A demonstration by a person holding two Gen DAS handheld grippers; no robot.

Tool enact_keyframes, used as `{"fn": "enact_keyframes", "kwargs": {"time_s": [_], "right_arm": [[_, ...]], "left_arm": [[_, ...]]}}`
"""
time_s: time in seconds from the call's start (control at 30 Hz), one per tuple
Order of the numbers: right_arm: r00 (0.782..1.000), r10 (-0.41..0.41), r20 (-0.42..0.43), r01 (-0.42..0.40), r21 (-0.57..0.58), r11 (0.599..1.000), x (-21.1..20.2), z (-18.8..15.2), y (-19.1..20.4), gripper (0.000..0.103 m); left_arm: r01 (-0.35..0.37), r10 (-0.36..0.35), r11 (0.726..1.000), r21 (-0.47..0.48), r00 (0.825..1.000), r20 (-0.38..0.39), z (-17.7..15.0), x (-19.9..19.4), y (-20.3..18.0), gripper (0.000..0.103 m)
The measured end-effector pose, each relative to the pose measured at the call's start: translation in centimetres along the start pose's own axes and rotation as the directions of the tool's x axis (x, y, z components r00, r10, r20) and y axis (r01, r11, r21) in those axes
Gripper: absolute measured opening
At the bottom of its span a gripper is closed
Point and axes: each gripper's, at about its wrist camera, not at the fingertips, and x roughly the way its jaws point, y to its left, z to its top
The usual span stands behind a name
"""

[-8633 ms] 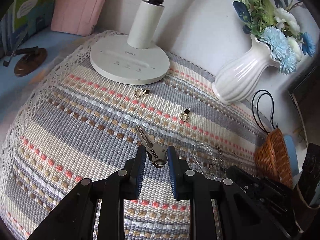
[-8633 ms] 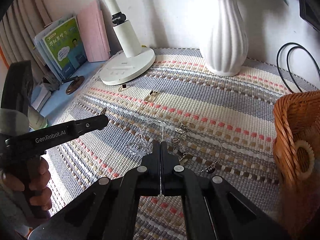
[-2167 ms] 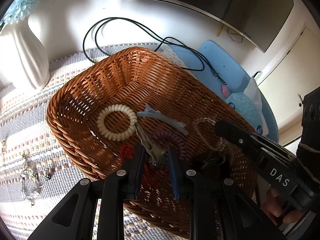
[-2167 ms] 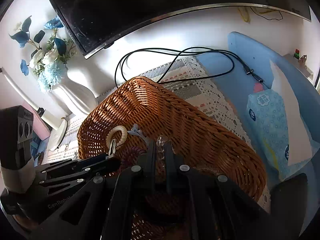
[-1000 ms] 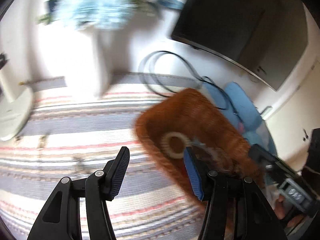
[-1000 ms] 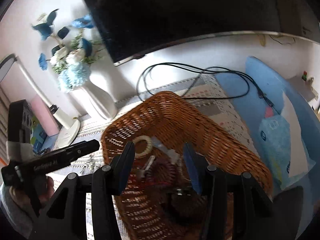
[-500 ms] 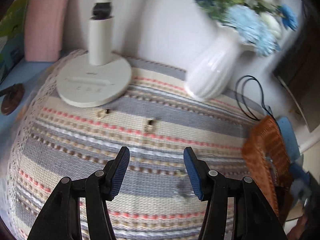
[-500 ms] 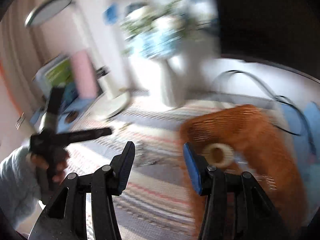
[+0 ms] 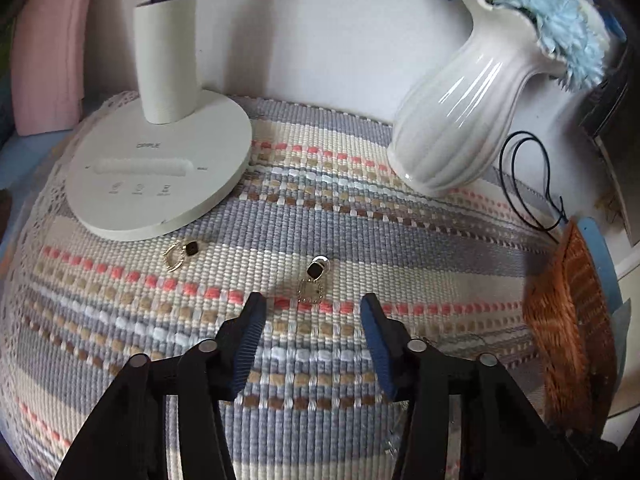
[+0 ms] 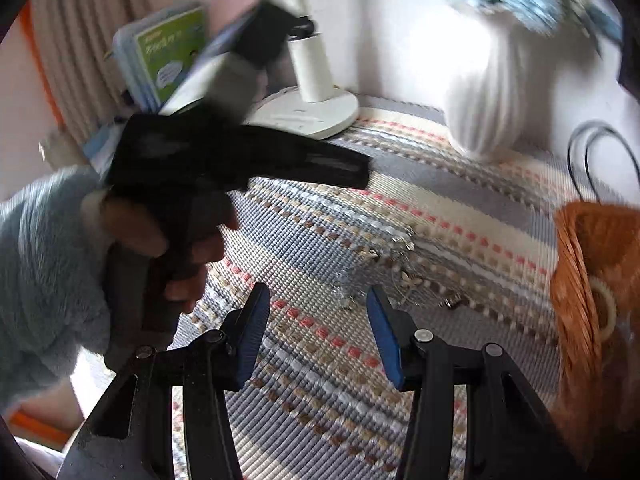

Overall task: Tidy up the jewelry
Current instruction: 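Grasp a gold earring with left tool while right tool grasps a silver earring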

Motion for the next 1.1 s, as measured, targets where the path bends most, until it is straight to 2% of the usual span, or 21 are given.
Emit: {"fn": "enact_keyframes", "kwargs": {"time_s": [0.1,0.17,0.2,0.27,0.4,0.57,0.63,0.73,0.87,1.1], "right_arm": [[1.0,-0.026,-0.015,0.025,-0.024,0.999,1.3,-0.3,0.5,0.049],[0.999,-0.035,-0.02,0.035,-0.016,0.999,1.9,-0.6,0.4,0.047],[0.999,-0.042,-0.022,0.042,-0.011,0.999,2.2,-0.6,0.3,0.046],[0.998,-0.06,-0.021,0.059,-0.007,0.998,2.7,-0.8,0.2,0.041],[0.996,-0.091,-0.018,0.091,-0.009,0.996,3.3,-1.0,-0.1,0.022],[0.995,-0.097,-0.01,0.097,-0.018,0.995,3.6,-0.8,-0.4,0.014],[0.996,-0.09,-0.015,0.089,-0.026,0.996,3.7,-0.7,-0.3,0.007],[0.999,-0.018,-0.039,0.019,0.017,1.0,3.6,-0.6,-0.7,0.007],[0.998,0.053,-0.017,-0.051,0.094,0.994,2.1,-0.7,-1.8,0.006],[0.996,0.074,0.042,-0.08,0.152,0.985,-2.0,-1.1,-2.5,0.007]], "left_arm": [[-0.062,0.061,0.997,0.036,0.998,0.029,0.4,0.5,-0.6,0.034],[-0.086,0.085,0.995,0.044,0.996,0.041,0.6,1.0,-0.8,0.018],[-0.094,0.092,0.994,0.047,0.995,0.05,0.6,1.2,-0.8,0.015],[-0.093,0.089,0.994,0.052,0.994,0.06,0.5,1.3,-0.8,0.015],[-0.079,0.076,0.996,0.051,0.995,0.058,0.4,1.2,-0.7,0.015],[-0.049,0.046,0.998,0.029,0.996,0.083,-0.1,-1.4,0.1,0.015],[-0.027,0.027,1.0,0.001,0.995,0.097,0.0,-2.3,0.5,0.015],[0.011,-0.005,0.998,-0.055,0.994,0.11,0.1,-3.9,1.3,0.015],[0.023,-0.011,0.996,-0.083,0.99,0.144,0.1,-6.1,2.0,0.015],[-0.006,0.019,0.996,-0.092,0.99,0.14,-0.5,-7.1,2.0,0.015]]}}
